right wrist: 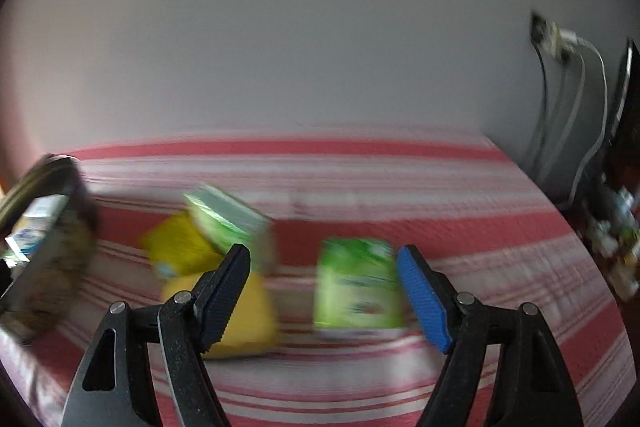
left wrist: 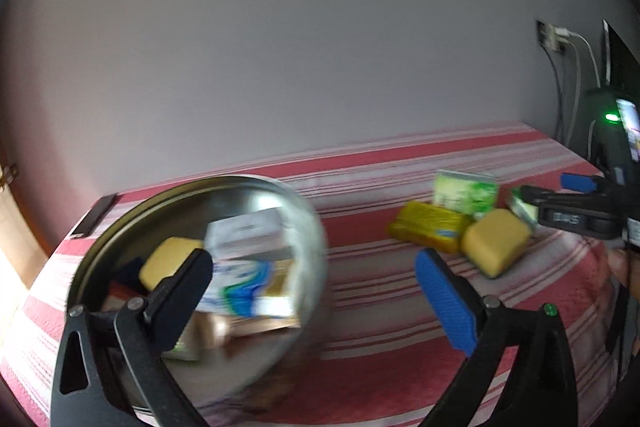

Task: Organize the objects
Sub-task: 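Hold the sponge and white package over the tin and lower them toward it, then grasp the small yellow sponge with the left gripper while the right grasps the green tissue pack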

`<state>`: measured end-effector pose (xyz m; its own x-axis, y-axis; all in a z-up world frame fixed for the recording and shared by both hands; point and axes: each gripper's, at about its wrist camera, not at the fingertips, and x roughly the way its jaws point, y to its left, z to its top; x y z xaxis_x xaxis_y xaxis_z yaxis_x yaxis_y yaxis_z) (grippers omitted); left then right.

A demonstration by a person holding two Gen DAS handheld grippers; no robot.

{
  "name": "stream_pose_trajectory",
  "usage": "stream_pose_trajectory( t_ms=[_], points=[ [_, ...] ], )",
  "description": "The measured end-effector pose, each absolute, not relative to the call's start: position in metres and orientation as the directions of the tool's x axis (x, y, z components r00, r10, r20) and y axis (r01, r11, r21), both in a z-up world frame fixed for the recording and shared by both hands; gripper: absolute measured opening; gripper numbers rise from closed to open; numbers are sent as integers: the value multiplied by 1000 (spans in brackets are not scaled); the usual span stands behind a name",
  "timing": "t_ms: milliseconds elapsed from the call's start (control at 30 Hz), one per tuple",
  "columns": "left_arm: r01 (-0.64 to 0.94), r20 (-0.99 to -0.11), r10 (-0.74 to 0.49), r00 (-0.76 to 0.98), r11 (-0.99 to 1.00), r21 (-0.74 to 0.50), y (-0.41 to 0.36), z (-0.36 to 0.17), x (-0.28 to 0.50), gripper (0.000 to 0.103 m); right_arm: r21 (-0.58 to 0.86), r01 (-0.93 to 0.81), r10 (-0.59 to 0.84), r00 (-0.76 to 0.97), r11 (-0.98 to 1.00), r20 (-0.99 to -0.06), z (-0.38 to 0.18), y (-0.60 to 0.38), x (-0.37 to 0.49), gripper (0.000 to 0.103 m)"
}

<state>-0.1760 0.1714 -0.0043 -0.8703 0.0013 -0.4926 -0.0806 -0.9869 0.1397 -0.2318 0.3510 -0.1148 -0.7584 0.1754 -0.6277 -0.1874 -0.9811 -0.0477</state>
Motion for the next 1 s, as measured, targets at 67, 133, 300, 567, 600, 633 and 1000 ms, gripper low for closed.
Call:
stream_pose_trajectory(
  t_ms=[67,133,300,567,600,633,1000],
  points=[
    [-107,-499,16,-866,-982,153,187,-8,-180,103,-38,-174,156,-734,-984,-661,-122,358,-240,78],
    [-129,-502,30,-864,-978,165,201,-12,-182,103,-33,-158,137,-710,-987,-691,-128,361,-248,78],
    [-168,-525,57,-849,-972,166,227,-16,-189,103,21,-146,81,-658,-989,-748,-141,373,-264,78],
    [-216,-576,93,-812,-965,149,253,-25,-202,103,75,-160,50,-661,-984,-748,-145,388,-266,55],
    [-221,-585,99,-805,-965,142,256,-26,-204,103,80,-167,53,-670,-983,-741,-143,391,-264,55],
    [-224,-590,103,-801,-965,136,258,-27,-206,103,78,-177,64,-678,-981,-732,-142,394,-263,55],
    [-335,-659,177,-731,-935,121,300,-40,-223,103,46,-249,146,-699,-967,-700,-135,409,-256,55]
  ],
)
